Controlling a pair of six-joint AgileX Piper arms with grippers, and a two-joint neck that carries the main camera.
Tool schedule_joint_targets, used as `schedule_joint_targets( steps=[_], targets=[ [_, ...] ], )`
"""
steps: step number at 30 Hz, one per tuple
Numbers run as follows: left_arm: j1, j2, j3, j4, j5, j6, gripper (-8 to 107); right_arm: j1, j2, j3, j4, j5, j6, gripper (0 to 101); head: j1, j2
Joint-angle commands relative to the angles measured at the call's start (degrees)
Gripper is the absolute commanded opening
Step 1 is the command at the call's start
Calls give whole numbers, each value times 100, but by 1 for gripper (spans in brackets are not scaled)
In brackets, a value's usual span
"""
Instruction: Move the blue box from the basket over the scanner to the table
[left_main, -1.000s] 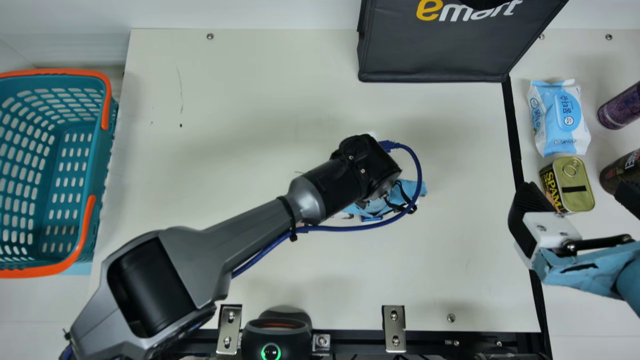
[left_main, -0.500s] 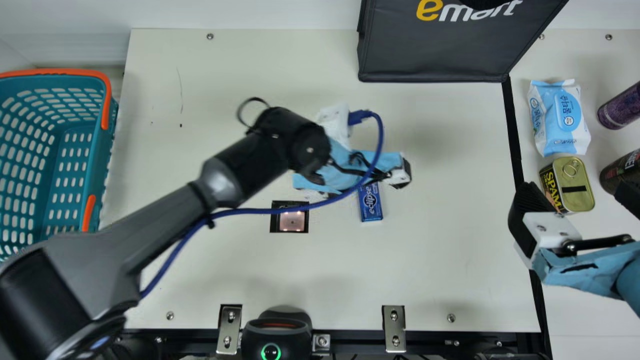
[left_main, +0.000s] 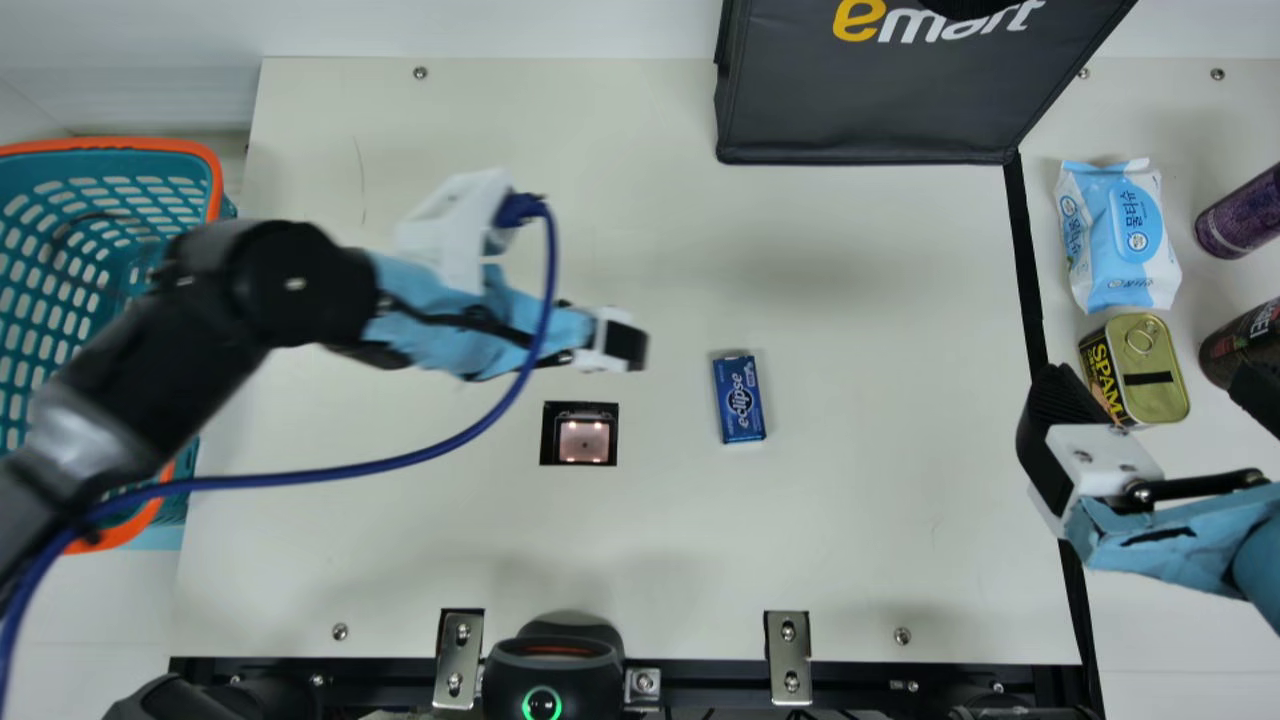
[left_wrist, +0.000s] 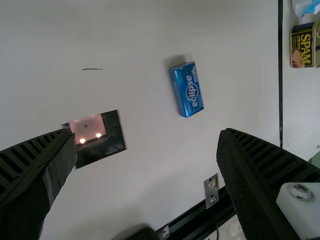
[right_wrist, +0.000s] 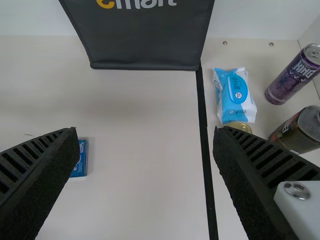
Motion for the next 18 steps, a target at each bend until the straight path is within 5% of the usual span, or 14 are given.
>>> schedule_joint_targets(
  steps=[1,10,18],
  targets=[
    [539,-636,204,29,191,557,90,0,0,0,0,0,0,95,-175,0],
    [1866,-1955,306,288,1022,1357,90,0,0,0,0,-6,0,95,-175,0],
    [2408,-2855,158,1354,1163,1336,90,0,0,0,0,-6,0,95,-175,0]
  ],
)
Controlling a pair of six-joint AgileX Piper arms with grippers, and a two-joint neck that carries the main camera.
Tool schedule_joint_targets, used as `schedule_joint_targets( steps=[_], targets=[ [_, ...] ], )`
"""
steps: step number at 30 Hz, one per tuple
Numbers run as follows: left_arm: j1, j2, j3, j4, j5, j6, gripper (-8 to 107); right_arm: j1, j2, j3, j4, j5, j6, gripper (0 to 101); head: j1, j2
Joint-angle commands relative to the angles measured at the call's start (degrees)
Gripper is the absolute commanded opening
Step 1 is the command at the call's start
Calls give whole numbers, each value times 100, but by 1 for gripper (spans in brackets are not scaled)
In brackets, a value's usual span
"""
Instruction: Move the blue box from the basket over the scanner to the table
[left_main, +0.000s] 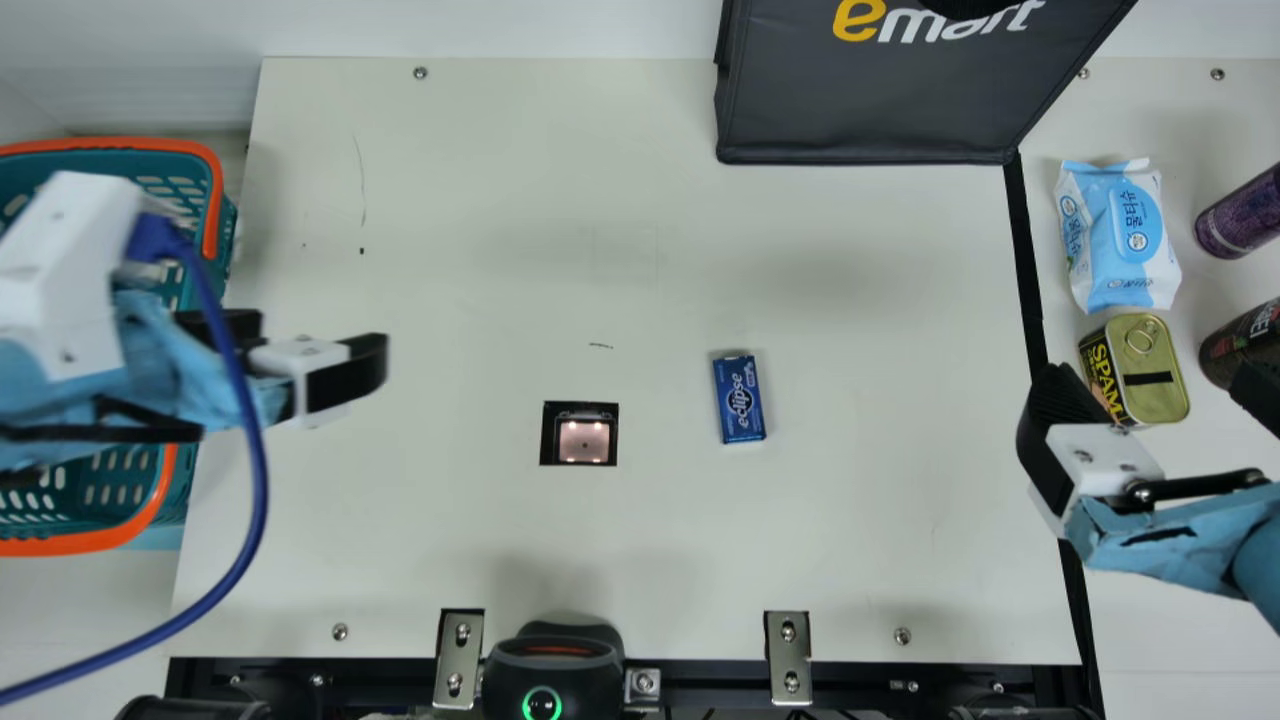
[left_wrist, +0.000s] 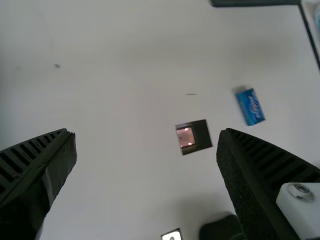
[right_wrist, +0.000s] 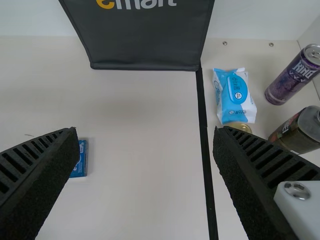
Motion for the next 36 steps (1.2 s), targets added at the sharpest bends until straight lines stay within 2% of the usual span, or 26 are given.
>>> schedule_joint_targets(
  steps=[1,11,12,14,21,25,32,36],
  targets=[
    [98,-301,-62,499,-10,-68,90,0,0,0,0,0,0,95,-175,0],
    [444,-1015,-602,1727,-40,-440,90,0,0,0,0,0,0,95,-175,0],
    [441,-957,-564,1504,-33,-405,90,0,0,0,0,0,0,95,-175,0],
    [441,-1025,-602,1687,-29,-439,90,0,0,0,0,0,0,95,-175,0],
    [441,-1025,-602,1715,-23,-439,90,82,68,15,19,-21,-89,95,-175,0],
    [441,-1025,-602,1715,-22,-439,90,392,232,59,74,-76,-366,95,-175,0],
    [441,-1025,-602,1715,-22,-439,90,1371,613,244,132,-208,-1173,95,-175,0],
    [441,-1025,-602,1715,-22,-439,90,1799,890,311,226,-174,-1427,95,-175,0]
  ],
)
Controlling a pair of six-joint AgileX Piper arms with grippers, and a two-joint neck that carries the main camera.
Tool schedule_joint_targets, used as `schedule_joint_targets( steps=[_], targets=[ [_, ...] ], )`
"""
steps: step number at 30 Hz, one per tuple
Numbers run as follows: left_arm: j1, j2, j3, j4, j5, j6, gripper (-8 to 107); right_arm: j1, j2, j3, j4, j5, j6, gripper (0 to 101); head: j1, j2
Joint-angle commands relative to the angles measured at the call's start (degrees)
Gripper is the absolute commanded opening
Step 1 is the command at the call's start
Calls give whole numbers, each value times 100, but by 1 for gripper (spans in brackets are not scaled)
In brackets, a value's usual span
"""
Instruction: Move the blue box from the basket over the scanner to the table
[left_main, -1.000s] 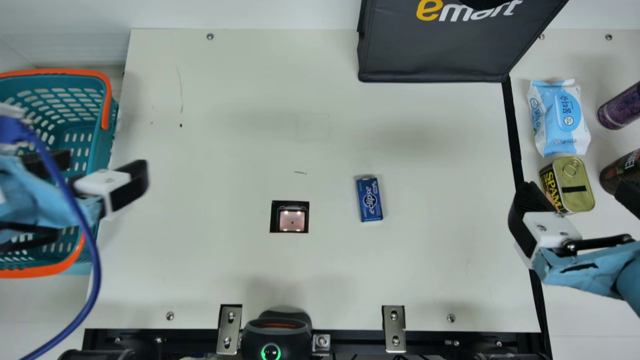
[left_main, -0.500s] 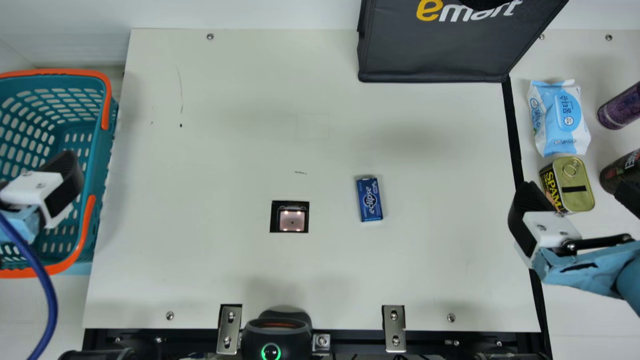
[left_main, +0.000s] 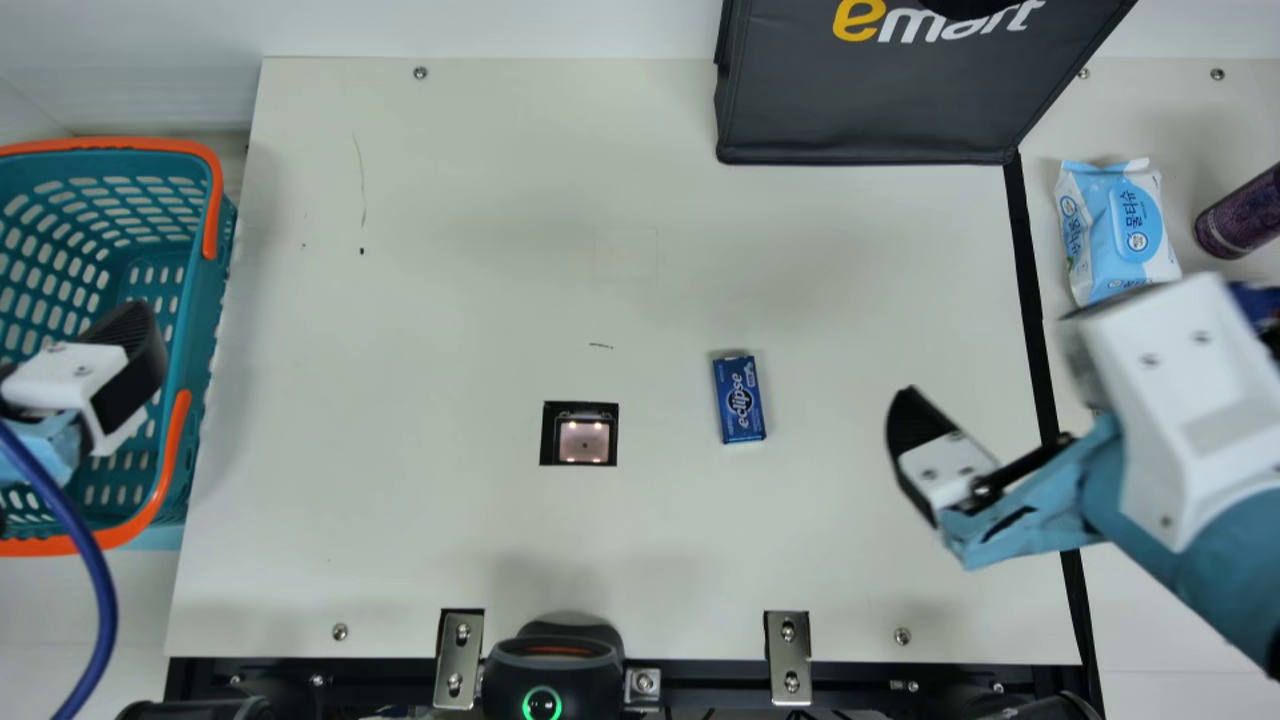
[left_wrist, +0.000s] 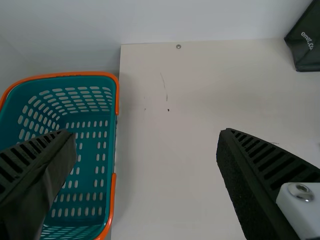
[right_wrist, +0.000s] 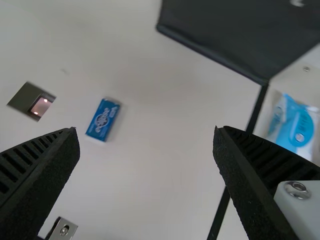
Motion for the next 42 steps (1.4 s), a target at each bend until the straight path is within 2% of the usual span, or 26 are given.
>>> schedule_joint_targets(
  steps=[1,6,14,21,27,42],
  targets=[
    [0,0,0,0,0,0,90,244,192,1,48,58,-20,95,-175,0],
    [0,0,0,0,0,0,90,244,827,-47,121,94,665,95,-175,0],
    [0,0,0,0,0,0,90,830,1979,-228,-267,-58,2700,95,-175,0],
    [0,0,0,0,0,0,90,1280,2820,-392,-462,-229,4042,95,-175,0],
    [0,0,0,0,0,0,90,1506,3318,-354,-562,-574,4609,95,-175,0],
    [0,0,0,0,0,0,90,1728,4153,301,-782,-1745,5198,95,-175,0]
  ],
)
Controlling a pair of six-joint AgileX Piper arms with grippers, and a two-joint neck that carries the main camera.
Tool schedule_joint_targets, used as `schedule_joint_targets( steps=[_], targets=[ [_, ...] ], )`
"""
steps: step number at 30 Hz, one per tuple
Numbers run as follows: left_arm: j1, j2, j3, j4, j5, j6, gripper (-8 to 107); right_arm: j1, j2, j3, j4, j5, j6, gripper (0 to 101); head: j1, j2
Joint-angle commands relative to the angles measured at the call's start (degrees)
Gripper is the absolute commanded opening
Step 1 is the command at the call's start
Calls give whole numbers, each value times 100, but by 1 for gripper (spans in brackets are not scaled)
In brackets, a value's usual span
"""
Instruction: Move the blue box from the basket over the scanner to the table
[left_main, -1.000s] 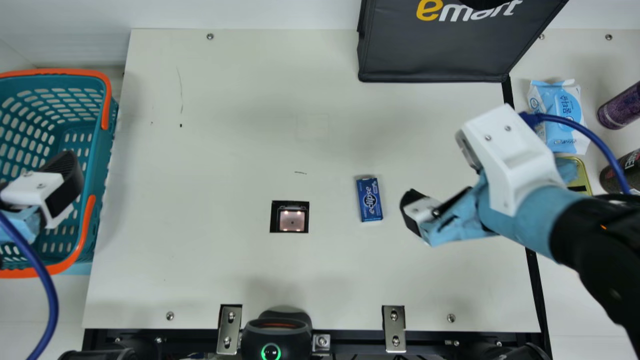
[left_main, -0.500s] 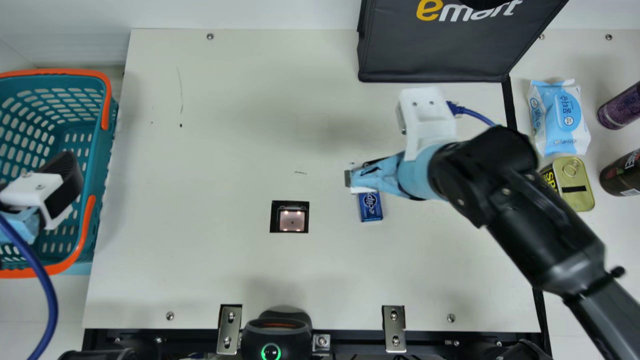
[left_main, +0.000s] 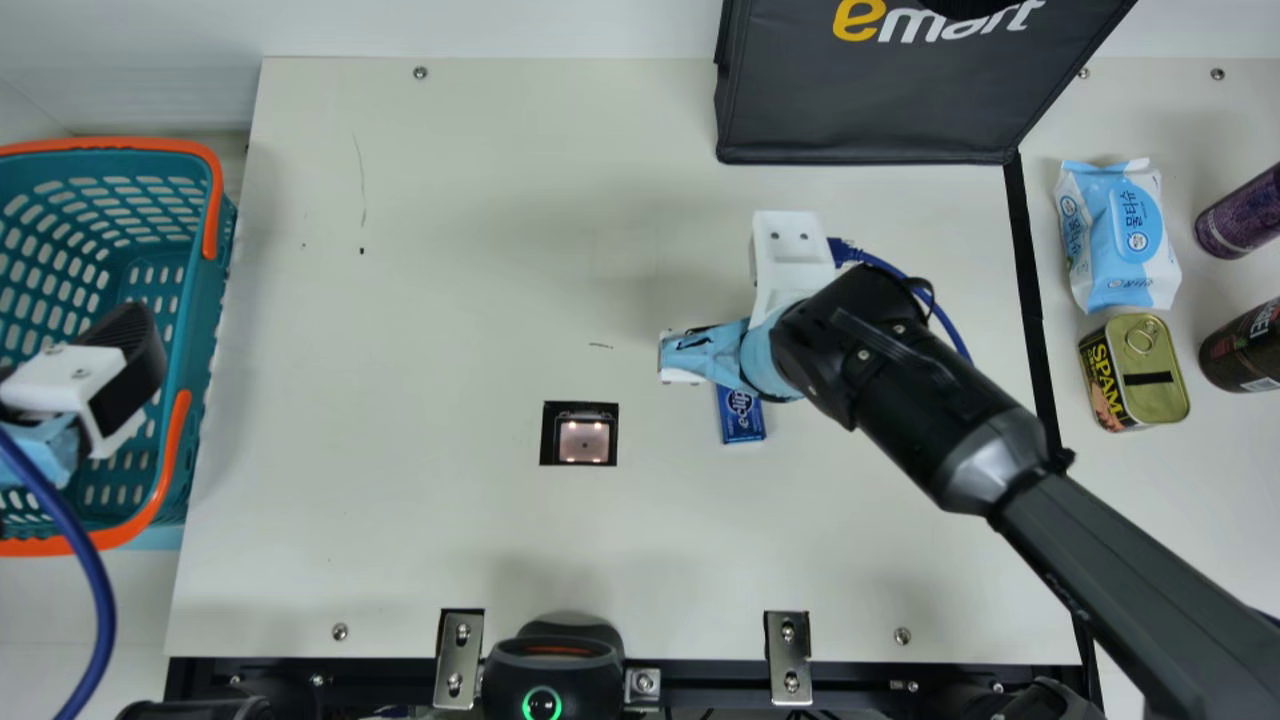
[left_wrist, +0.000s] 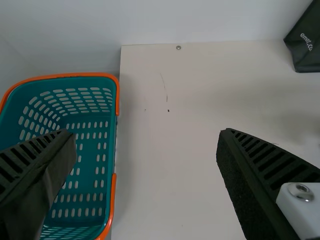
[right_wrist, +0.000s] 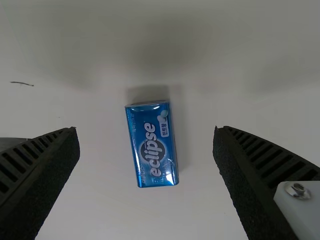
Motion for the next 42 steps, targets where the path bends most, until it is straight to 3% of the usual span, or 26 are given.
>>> schedule_joint_targets(
  steps=[1,11,32,42],
  targets=[
    [0,0,0,0,0,0,90,24,107,72,-13,-159,43,95,-166,0],
    [0,0,0,0,0,0,90,102,493,280,-92,-630,239,95,-166,0],
    [0,0,0,0,0,0,90,114,752,367,-386,-730,513,95,-166,0],
    [0,0,0,0,0,0,90,129,752,420,-471,-716,568,28,-166,0]
  ],
)
